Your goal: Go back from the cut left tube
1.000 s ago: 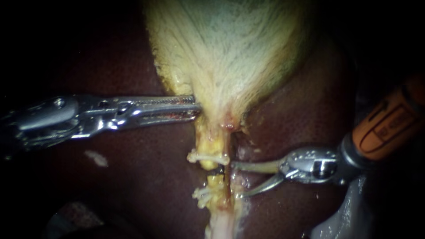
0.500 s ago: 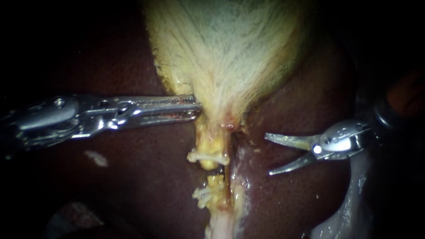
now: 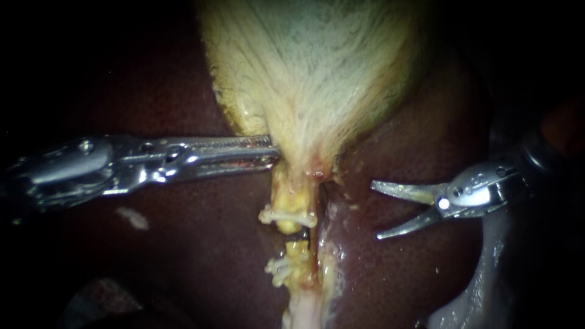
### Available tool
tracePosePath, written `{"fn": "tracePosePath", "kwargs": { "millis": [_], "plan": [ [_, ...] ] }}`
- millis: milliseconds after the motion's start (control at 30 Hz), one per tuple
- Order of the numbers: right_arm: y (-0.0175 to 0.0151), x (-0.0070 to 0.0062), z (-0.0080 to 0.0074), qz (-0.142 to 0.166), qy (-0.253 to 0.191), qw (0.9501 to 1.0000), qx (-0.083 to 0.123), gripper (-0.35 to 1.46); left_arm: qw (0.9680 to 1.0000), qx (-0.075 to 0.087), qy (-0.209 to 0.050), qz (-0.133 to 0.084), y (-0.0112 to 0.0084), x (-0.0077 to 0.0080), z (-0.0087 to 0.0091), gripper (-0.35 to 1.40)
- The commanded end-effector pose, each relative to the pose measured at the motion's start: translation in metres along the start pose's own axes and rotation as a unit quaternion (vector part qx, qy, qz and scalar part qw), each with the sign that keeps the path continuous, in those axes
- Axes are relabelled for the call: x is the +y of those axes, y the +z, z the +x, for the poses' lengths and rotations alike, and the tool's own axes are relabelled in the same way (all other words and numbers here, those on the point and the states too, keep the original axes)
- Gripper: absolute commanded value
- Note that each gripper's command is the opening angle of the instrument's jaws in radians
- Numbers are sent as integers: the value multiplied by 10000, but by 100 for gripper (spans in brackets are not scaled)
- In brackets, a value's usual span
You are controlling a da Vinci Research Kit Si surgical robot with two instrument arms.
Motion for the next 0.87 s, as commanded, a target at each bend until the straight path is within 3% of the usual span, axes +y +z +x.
{"fn": "tracePosePath", "kwargs": {
  "millis": [33,233,867],
  "plan": [
    [0,0,0,1,-15,10000,1,143,10000,18,-20,8,2,-2,3,5],
    [1,1,-1,-1,-75,10000,-1,143,10000,74,-6,57,9,-10,13,5],
    [2,-1,-1,67,-135,9999,24,143,9999,74,-27,69,12,-11,15,5]
  ]
}}
